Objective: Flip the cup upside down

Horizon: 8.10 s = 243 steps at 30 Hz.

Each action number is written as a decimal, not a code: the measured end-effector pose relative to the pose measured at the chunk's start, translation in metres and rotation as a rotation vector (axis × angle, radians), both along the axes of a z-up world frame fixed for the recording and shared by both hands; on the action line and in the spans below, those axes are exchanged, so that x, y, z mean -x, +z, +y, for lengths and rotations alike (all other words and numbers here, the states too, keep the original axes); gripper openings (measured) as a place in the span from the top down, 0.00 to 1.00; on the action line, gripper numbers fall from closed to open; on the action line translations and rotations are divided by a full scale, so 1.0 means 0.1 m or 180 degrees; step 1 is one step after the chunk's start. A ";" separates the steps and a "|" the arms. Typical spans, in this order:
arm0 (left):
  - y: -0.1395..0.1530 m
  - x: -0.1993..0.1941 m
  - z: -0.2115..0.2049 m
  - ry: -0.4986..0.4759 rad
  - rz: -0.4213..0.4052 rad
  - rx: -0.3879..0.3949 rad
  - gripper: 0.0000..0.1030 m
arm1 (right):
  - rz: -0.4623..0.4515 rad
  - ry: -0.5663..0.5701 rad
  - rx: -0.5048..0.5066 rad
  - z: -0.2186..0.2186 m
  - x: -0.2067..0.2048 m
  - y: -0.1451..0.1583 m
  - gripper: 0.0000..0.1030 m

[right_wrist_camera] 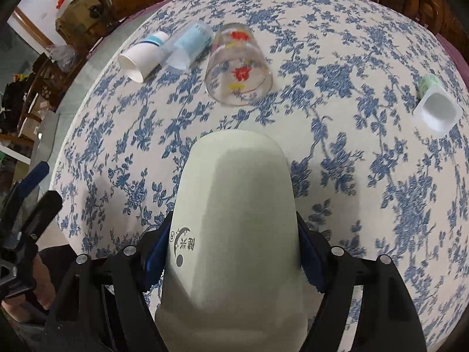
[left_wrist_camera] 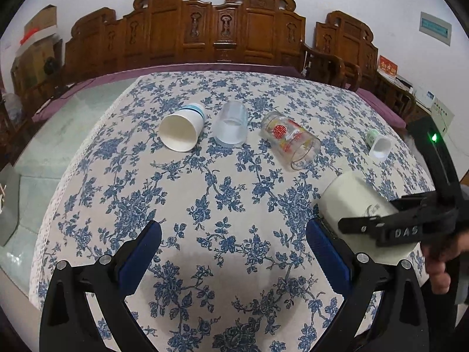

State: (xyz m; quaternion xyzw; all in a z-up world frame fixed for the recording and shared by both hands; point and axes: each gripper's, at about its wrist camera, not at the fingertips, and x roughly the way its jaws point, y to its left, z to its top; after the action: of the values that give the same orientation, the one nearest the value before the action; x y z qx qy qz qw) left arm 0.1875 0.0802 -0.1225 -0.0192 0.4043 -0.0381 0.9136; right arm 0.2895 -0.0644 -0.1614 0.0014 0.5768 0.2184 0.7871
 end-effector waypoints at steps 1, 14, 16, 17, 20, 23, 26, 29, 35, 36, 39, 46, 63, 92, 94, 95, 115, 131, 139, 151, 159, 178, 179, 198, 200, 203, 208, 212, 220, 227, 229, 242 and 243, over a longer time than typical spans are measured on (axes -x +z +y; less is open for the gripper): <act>0.00 0.00 0.01 0.0003 0.0000 0.0006 0.08 | -0.0015 0.0008 0.0008 0.01 0.01 -0.01 0.24; -0.03 -0.02 -0.13 -0.0063 0.0126 0.0026 0.08 | -0.1108 -0.0176 -0.0282 -0.43 0.48 0.50 0.20; -0.03 -0.01 -0.21 -0.0085 0.0171 0.0036 0.08 | -0.1484 -0.0277 -0.0201 -0.64 0.62 0.61 0.13; -0.02 0.00 -0.26 -0.0107 0.0201 0.0033 0.08 | -0.1604 -0.0321 -0.0160 -0.73 0.67 0.63 0.09; 0.04 0.02 -0.42 -0.0131 0.0226 -0.0037 0.08 | -0.1815 -0.0516 -0.0048 -1.01 0.74 0.57 0.04; 0.06 -0.04 -0.56 -0.0148 0.0353 0.0019 0.08 | -0.1788 -0.0646 -0.0001 -1.22 0.75 0.41 0.03; 0.09 -0.13 -0.73 -0.0167 0.0468 -0.0005 0.08 | -0.1833 -0.0725 -0.0006 -1.38 0.80 0.32 0.03; 0.11 -0.24 -0.88 -0.0165 0.0561 -0.0071 0.12 | -0.1873 -0.0751 -0.0064 -1.46 0.83 0.27 0.03; -0.01 -0.51 -1.12 -0.0122 0.0925 -0.0010 0.20 | -0.1843 -0.0794 -0.0139 -1.52 0.83 0.24 0.03; -0.03 -0.56 -1.14 -0.0105 0.0982 0.0019 0.20 | -0.1849 -0.0801 -0.0147 -1.53 0.83 0.25 0.03; -0.11 -0.68 -1.19 -0.0048 0.1149 0.0123 0.20 | -0.1866 -0.0828 -0.0174 -1.55 0.82 0.27 0.03; -0.31 -0.85 -1.31 0.0050 0.1488 0.0294 0.20 | -0.1879 -0.0811 -0.0172 -1.53 0.84 0.26 0.03; -0.65 -1.07 -1.44 -0.0017 0.1927 0.0234 0.21 | -0.1849 -0.0820 -0.0240 -1.52 0.84 0.26 0.03; -0.04 -0.78 -1.52 -0.0583 0.0441 -0.0124 0.32 | -0.1836 -0.0883 -0.0268 -1.57 0.83 0.25 0.03; -0.06 -0.83 -1.51 -0.0589 0.0325 -0.0089 0.32 | -0.1811 -0.0921 -0.0315 -1.61 0.81 0.24 0.03; -0.07 -0.85 -1.52 -0.0605 0.0257 -0.0052 0.32 | -0.1799 -0.0932 -0.0328 -1.62 0.80 0.24 0.03; -0.13 -0.18 -1.52 -0.0761 -0.0387 -0.0296 0.32 | -0.1803 -0.0920 -0.0350 -1.60 0.80 0.24 0.03; -0.09 0.18 -1.29 -0.0546 -0.0190 -0.0190 0.24 | -0.1976 -0.0890 -0.0267 -1.50 1.06 0.49 0.03; 0.10 0.52 -1.04 -0.0363 -0.0195 -0.0130 0.08 | -0.2030 -0.0897 -0.0392 -1.39 1.48 0.72 0.03; 0.67 1.30 -0.74 -0.0034 -0.0542 -0.0155 0.08 | -0.2499 -0.0852 -0.0404 -1.15 2.28 1.22 0.03; 0.90 1.52 -0.64 0.0078 -0.0721 -0.0212 0.08 | -0.2624 -0.0875 -0.0460 -1.15 2.59 1.41 0.03; 1.00 1.66 -0.64 0.0096 -0.0902 -0.0186 0.08 | -0.2642 -0.0891 -0.0458 -1.14 2.62 1.42 0.03; 1.00 1.66 -0.65 0.0093 -0.0907 -0.0184 0.08 | -0.2641 -0.0888 -0.0458 -1.14 2.62 1.42 0.03; 1.01 1.70 -0.69 0.0088 -0.0957 -0.0177 0.08 | -0.2635 -0.0882 -0.0470 -1.12 2.62 1.40 0.03; 1.01 1.70 -0.69 0.0091 -0.0960 -0.0177 0.08 | -0.2635 -0.0883 -0.0470 -1.12 2.62 1.40 0.03; 1.01 1.70 -0.69 0.0099 -0.0952 -0.0175 0.08 | -0.2638 -0.0883 -0.0470 -1.12 2.62 1.40 0.03; 1.02 1.69 -0.68 0.0106 -0.0955 -0.0176 0.08 | -0.2640 -0.0881 -0.0472 -1.12 2.63 1.40 0.03; 1.02 1.70 -0.67 0.0107 -0.0968 -0.0173 0.08 | -0.2639 -0.0881 -0.0479 -1.11 2.63 1.40 0.03; 1.03 1.69 -0.68 0.0117 -0.0986 -0.0172 0.08 | -0.2642 -0.0877 -0.0481 -1.10 2.64 1.41 0.03; 1.04 1.70 -0.68 0.0119 -0.0996 -0.0173 0.08 | -0.2644 -0.0878 -0.0483 -1.10 2.64 1.41 0.03; 1.04 1.71 -0.68 0.0118 -0.0998 -0.0177 0.08 | -0.2649 -0.0873 -0.0485 -1.09 2.64 1.41 0.03; 1.06 1.71 -0.69 0.0121 -0.1001 -0.0173 0.08 | -0.2648 -0.0874 -0.0490 -1.08 2.64 1.41 0.03; 1.05 1.72 -0.69 0.0121 -0.1003 -0.0178 0.08 | -0.2648 -0.0874 -0.0490 -1.08 2.64 1.41 0.03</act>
State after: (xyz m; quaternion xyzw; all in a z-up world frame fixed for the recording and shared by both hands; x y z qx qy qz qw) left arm 0.0158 0.0111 -0.0173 0.0048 0.2565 -0.0121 0.9665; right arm 0.0251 -0.1722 -0.0205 0.0485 0.1875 0.1361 0.9716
